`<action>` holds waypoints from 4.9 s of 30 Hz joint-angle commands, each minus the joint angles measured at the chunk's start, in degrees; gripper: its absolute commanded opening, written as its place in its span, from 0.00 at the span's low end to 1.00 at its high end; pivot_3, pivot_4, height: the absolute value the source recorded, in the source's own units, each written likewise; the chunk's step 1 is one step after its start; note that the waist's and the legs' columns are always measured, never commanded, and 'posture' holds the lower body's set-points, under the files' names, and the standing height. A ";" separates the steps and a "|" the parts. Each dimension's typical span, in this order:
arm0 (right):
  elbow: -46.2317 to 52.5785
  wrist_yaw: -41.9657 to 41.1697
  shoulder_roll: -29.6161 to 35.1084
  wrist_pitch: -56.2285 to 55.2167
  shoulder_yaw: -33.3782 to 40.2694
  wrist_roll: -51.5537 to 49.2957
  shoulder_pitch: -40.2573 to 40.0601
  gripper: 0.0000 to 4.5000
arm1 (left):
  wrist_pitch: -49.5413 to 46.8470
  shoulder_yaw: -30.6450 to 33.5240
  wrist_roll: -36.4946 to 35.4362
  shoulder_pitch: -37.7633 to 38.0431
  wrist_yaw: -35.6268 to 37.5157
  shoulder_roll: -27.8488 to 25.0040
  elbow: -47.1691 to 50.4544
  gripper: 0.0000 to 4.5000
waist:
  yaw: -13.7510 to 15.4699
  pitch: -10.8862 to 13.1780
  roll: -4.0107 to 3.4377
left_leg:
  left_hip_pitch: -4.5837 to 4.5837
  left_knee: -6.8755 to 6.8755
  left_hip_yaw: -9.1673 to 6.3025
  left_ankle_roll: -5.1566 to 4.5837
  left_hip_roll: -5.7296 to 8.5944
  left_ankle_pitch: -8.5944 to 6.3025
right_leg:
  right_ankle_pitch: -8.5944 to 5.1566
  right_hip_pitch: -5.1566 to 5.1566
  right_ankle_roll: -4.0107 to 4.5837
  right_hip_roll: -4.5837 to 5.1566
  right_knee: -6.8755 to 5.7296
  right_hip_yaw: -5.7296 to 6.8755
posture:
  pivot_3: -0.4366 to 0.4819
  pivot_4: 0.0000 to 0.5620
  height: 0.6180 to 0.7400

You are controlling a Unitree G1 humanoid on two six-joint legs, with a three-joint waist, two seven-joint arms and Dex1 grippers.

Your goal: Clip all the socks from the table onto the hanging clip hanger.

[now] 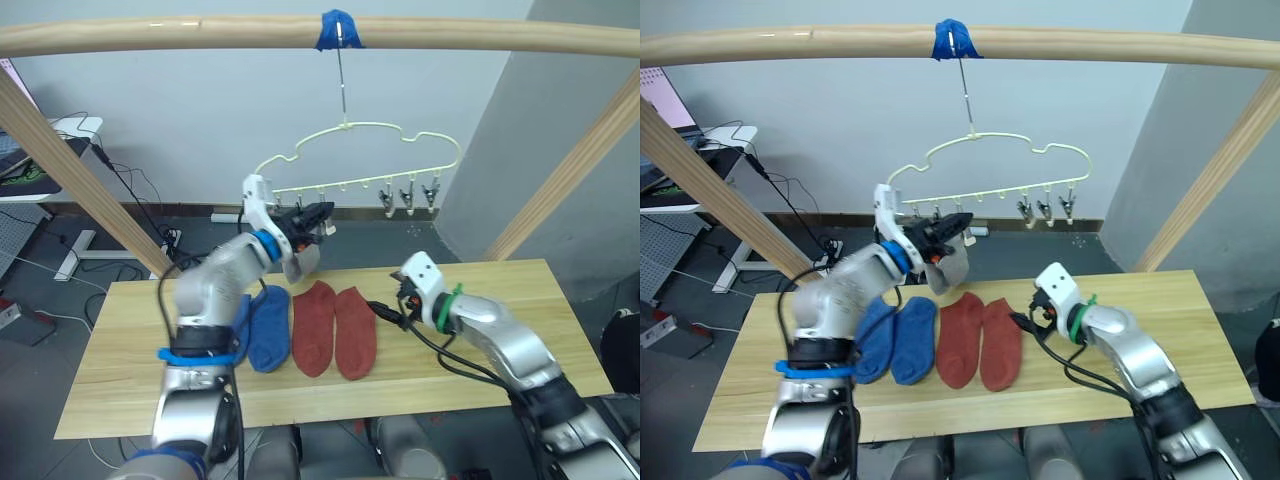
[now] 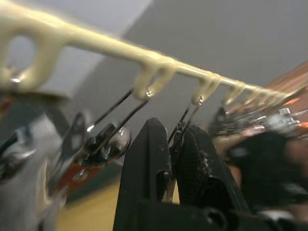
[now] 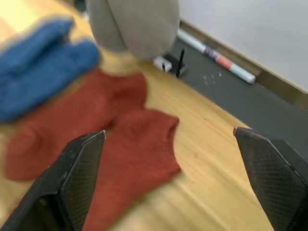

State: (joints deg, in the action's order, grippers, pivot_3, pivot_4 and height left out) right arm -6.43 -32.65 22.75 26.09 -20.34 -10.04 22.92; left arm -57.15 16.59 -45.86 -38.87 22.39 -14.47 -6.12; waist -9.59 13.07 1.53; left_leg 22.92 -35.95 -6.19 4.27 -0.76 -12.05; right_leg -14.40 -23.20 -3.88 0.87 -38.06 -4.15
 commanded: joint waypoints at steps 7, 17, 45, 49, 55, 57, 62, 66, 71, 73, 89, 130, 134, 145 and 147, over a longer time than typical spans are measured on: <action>-28.92 -0.07 -9.22 -14.09 -2.23 9.43 7.26 1.00 | -18.39 11.94 -16.95 -3.38 -11.67 1.22 -0.88 0.05 | 0.36 0.00 0.00 | 0.12 0.02 0.00 0.04 0.15 -0.01 | 0.11 -0.01 0.18 0.21 0.07 0.01 | 0.32 0.31 1.00; -28.51 -4.47 -7.86 -18.13 -1.24 12.34 5.08 0.64 | -19.13 12.26 -20.64 -1.90 -15.60 0.93 1.79 0.05 | 0.73 0.00 0.00 | 0.01 -0.02 0.00 0.07 0.11 0.01 | 0.02 0.03 0.00 0.15 -0.02 0.01 | 0.34 0.32 1.00; 32.43 -4.41 -1.68 8.11 4.94 6.78 -4.01 0.00 | -19.54 11.14 -23.92 -1.41 -19.15 1.03 -3.25 0.05 | 1.50 0.01 0.01 | 0.03 -0.02 0.04 0.08 0.09 0.01 | 0.01 0.01 -0.02 0.13 0.04 -0.03 | 0.28 0.36 1.00; 34.53 -2.83 -1.92 10.99 3.89 6.96 -2.96 0.00 | -19.14 10.72 -23.86 -1.32 -18.84 0.85 -3.36 0.05 | 1.46 0.01 0.01 | 0.03 0.03 0.03 0.07 0.09 0.00 | 0.00 -0.02 -0.01 0.12 0.05 -0.02 | 0.28 0.36 1.00; 35.46 -1.77 -1.75 13.10 3.70 6.38 -1.26 0.00 | -19.00 9.74 -23.88 -1.14 -17.97 0.34 -3.42 0.05 | 1.47 0.01 0.01 | 0.05 0.02 0.05 0.07 0.09 0.00 | 0.00 -0.02 -0.01 0.13 0.09 -0.03 | 0.28 0.36 1.00; 35.77 -1.66 -1.45 13.99 3.66 6.32 -0.28 0.00 | -18.77 9.60 -23.72 -1.30 -17.82 0.26 -3.56 0.05 | 1.44 0.01 0.01 | 0.05 0.03 0.05 0.07 0.09 0.00 | 0.00 -0.02 -0.01 0.13 0.08 -0.03 | 0.28 0.36 1.00; 34.22 -1.21 -2.11 14.20 2.25 6.75 1.32 0.00 | -18.38 9.40 -23.91 -1.40 -17.62 0.34 -3.44 0.05 | 1.44 0.01 0.01 | 0.05 0.03 0.05 0.07 0.09 0.00 | 0.00 -0.02 -0.01 0.13 0.09 -0.03 | 0.28 0.36 1.00; 33.12 -1.03 -2.35 13.50 1.83 6.78 2.01 0.00 | -17.96 9.34 -23.78 -1.51 -17.61 0.30 -3.61 0.05 | 1.46 0.01 0.01 | 0.06 0.07 0.05 0.07 0.09 0.00 | 0.00 -0.02 -0.01 0.13 0.12 -0.03 | 0.28 0.36 1.00; 30.92 -0.90 -2.75 12.32 0.99 7.08 3.31 0.00 | -17.60 9.05 -24.10 -1.26 -17.63 0.49 -3.32 0.05 | 1.42 0.01 0.01 | 0.05 0.07 0.05 0.07 0.09 0.00 | 0.00 -0.03 -0.01 0.13 0.12 -0.03 | 0.28 0.35 1.00; 29.63 -0.50 -3.44 12.21 0.90 7.03 4.08 0.00 | -17.31 8.49 -23.95 -1.17 -17.19 0.65 -2.78 0.05 | 1.45 0.01 0.01 | 0.05 0.06 0.04 0.07 0.09 0.00 | 0.00 -0.03 -0.01 0.13 0.11 -0.02 | 0.28 0.35 1.00; 27.65 0.02 -4.29 11.33 2.07 6.46 4.51 0.00 | -14.11 4.81 -22.37 1.19 -10.60 -2.30 2.13 0.53 | 1.57 0.02 0.02 | 0.12 0.17 0.04 0.07 0.08 0.00 | -0.01 -0.08 0.00 0.13 0.22 -0.02 | 0.30 0.32 1.00; 30.72 22.98 -18.41 2.31 20.34 3.26 -6.52 0.99 | 35.22 -7.38 10.62 31.02 18.25 -16.11 30.87 1.00 | 4.80 -0.10 0.11 | 0.09 0.59 0.26 0.08 -0.05 0.02 | -0.03 -0.29 0.37 0.19 0.31 0.00 | 0.35 0.28 1.00; 29.68 22.28 -17.23 1.65 20.44 2.84 -5.90 0.70 | 35.59 -8.22 11.46 30.19 18.36 -15.76 30.46 1.00 | 4.69 -0.11 0.13 | 0.13 0.58 0.28 0.08 -0.02 0.02 | -0.01 -0.26 0.36 0.21 0.34 -0.02 | 0.35 0.27 1.00; 23.41 21.09 -16.67 -2.53 19.45 2.55 -1.85 0.47 | 36.80 -9.48 13.79 29.20 15.92 -13.54 31.39 1.00 | 4.42 -0.94 0.11 | 0.07 0.54 0.27 0.06 -0.03 0.03 | 0.06 -0.26 0.47 0.19 0.18 0.00 | 0.37 0.20 1.00; 22.73 21.11 -16.96 -2.70 18.99 2.71 -1.47 0.47 | 36.72 -9.00 12.38 29.49 16.73 -13.73 32.94 1.00 | 4.44 -1.03 0.12 | 0.07 0.54 0.26 0.07 -0.03 0.03 | 0.10 -0.25 0.52 0.19 0.18 0.00 | 0.39 0.20 1.00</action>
State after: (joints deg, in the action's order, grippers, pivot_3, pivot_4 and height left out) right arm 15.37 -11.29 5.80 24.86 -1.33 -7.00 20.62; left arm -21.62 6.83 -32.50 -9.39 38.80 -28.12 23.35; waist -5.15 12.04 1.65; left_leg 22.99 -35.41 -5.93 4.34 -0.80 -12.03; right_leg -14.29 -23.45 -3.34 1.06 -37.88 -4.15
